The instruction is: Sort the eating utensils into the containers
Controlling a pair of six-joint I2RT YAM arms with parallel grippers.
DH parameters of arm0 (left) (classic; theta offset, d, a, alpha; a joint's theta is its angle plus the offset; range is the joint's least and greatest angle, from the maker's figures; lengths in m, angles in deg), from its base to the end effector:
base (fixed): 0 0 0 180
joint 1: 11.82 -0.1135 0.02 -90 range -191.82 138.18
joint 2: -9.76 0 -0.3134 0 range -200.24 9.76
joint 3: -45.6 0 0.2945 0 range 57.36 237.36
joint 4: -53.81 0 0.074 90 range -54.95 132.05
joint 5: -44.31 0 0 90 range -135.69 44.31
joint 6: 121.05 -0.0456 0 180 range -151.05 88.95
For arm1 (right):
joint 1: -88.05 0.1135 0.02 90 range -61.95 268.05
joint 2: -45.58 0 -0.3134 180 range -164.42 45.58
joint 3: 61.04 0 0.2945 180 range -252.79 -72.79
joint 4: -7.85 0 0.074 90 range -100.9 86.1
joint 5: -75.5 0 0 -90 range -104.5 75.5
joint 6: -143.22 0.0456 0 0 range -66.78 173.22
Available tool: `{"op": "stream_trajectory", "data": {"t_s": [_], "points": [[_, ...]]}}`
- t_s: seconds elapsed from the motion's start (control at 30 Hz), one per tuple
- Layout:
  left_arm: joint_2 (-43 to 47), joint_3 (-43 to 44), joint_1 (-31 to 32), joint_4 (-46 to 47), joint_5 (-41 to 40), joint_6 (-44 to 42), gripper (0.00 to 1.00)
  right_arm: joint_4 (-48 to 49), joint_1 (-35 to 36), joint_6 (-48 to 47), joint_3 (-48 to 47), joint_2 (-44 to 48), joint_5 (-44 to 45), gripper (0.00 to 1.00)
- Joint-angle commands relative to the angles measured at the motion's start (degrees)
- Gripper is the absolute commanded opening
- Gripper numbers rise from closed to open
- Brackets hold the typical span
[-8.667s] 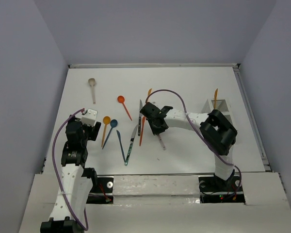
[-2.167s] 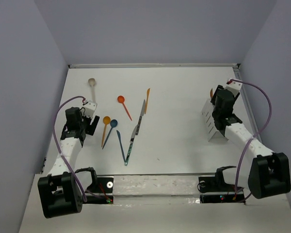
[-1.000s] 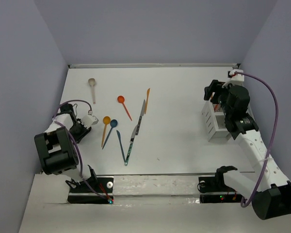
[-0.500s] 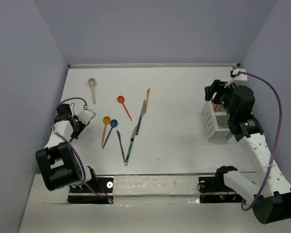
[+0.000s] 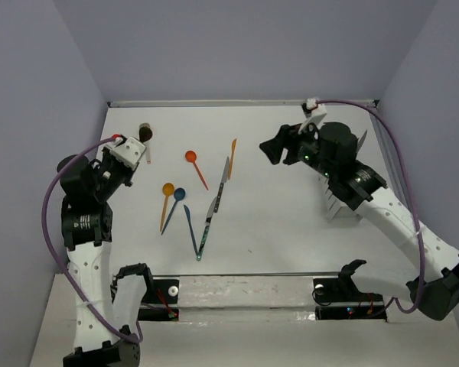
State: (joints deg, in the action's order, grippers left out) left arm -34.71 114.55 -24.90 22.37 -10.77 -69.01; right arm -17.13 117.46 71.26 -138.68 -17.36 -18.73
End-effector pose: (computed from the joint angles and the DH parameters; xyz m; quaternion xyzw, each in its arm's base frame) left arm 0.1763 0.0142 0.4416 0.3481 0.6546 0.0697 0.6674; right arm 0.2421 0.1403 0.4460 -0.0995 0.7610 0.2836 0.5750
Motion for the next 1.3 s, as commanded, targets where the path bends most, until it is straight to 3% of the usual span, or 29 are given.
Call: {"op": "stream_trajectory", "data": {"t_s": [0.0, 0.07, 0.23, 0.57, 0.8, 1.27], "points": [[0.61, 0.73, 7.0, 4.38, 6.13, 11.93, 0.0, 8.29, 13.44, 4.0, -7.66, -6.57, 2.83, 0.7], [1.48, -0.41, 11.73, 7.81, 3.68, 15.18, 0.0, 14.77, 17.59, 4.89, -9.25, -11.04, 3.78, 0.73], [4.91, -3.65, 15.98, 11.42, 1.47, 17.65, 0.0, 23.5, 27.96, 5.25, -15.92, -20.9, 7.65, 0.76], [8.08, -8.06, 16.25, 12.83, 1.29, 17.92, 0.0, 41.96, 32.29, 5.51, -15.15, -29.08, 11.61, 0.64], [8.78, -9.73, 16.25, 13.35, 1.82, 18.35, 0.0, 44.96, 32.29, 6.21, -16.11, -31.62, 12.84, 0.49], [8.7, -9.11, 16.25, 13.97, 1.73, 19.94, 0.0, 42.51, 32.82, 7.53, -21.99, -37.61, 12.49, 0.44]]}}
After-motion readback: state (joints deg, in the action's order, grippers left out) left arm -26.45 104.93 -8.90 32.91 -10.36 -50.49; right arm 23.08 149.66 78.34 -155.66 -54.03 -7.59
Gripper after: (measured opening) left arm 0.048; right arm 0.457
